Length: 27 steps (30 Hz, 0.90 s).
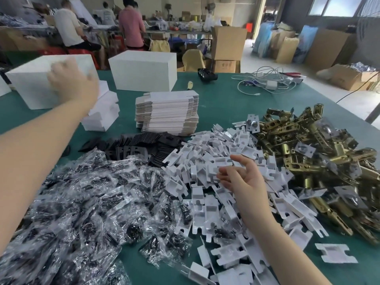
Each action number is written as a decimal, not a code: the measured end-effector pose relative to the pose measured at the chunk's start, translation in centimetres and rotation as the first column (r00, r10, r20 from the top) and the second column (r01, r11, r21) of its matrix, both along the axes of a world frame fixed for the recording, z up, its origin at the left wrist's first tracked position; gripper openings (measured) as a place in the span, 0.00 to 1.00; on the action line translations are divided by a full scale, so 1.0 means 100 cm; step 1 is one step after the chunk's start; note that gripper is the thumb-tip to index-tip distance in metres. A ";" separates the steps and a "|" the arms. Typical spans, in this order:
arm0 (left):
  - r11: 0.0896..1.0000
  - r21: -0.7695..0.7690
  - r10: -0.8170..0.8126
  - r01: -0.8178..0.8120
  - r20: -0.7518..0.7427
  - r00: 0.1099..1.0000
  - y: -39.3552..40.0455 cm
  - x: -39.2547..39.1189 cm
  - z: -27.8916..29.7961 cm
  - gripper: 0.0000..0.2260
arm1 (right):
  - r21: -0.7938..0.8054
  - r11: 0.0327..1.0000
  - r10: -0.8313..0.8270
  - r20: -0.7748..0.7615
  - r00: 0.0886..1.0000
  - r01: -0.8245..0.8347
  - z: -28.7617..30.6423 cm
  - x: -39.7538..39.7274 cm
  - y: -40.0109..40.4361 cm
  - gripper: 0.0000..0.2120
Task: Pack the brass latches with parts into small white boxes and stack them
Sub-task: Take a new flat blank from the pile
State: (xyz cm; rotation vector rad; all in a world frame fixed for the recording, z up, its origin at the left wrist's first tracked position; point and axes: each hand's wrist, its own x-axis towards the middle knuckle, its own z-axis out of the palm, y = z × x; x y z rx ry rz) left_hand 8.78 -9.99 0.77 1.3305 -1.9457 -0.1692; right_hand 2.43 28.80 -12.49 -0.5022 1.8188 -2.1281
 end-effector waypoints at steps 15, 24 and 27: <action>0.784 -0.015 -0.456 0.620 0.664 0.593 0.079 -0.091 -0.031 0.05 | -0.019 1.000 0.016 0.039 0.999 -0.015 0.000 -0.003 0.000 0.07; 0.803 -0.305 -0.585 0.511 -0.248 0.772 0.136 -0.058 0.027 0.13 | -0.023 1.000 0.015 0.028 0.999 -0.015 -0.001 -0.003 -0.002 0.07; 0.733 -0.133 -0.561 0.668 -0.674 0.481 0.190 -0.047 0.034 0.09 | -0.047 0.999 0.024 0.016 1.000 -0.023 0.002 0.000 -0.001 0.08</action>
